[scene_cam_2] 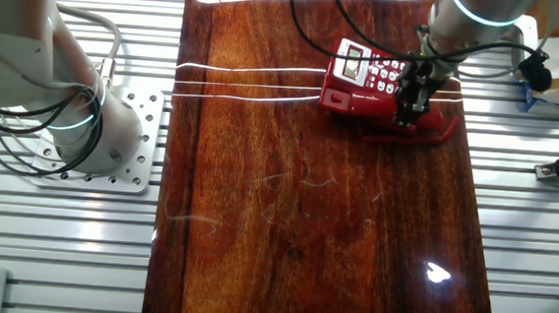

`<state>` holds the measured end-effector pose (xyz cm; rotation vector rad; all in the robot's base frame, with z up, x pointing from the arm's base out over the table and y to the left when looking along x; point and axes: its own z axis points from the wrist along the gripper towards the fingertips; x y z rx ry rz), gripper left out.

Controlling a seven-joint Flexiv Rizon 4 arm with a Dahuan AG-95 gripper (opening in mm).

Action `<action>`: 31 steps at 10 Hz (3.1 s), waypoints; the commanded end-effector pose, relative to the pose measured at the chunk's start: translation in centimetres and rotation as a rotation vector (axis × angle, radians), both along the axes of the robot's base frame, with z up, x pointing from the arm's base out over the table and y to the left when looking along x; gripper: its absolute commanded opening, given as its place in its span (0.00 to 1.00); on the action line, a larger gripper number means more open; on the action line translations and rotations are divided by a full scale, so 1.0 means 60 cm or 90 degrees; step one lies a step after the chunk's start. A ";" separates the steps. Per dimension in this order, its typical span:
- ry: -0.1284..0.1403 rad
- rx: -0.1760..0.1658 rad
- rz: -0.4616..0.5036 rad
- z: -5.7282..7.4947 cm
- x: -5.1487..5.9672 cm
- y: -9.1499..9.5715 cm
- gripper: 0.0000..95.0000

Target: Place the handset of the telephone on the corresponding phone cradle

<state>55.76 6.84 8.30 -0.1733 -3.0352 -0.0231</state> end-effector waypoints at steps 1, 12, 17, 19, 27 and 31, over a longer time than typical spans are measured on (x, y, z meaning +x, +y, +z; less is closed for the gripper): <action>-0.003 0.000 -0.008 -0.001 -0.013 -0.002 0.00; -0.003 0.003 -0.090 -0.020 -0.035 0.025 0.00; -0.009 0.002 -0.091 -0.020 -0.042 0.024 0.00; -0.005 0.004 -0.090 -0.022 -0.047 0.027 0.00; -0.014 -0.012 -0.064 -0.024 -0.056 0.040 0.80; -0.014 0.015 -0.071 -0.019 -0.056 0.040 1.00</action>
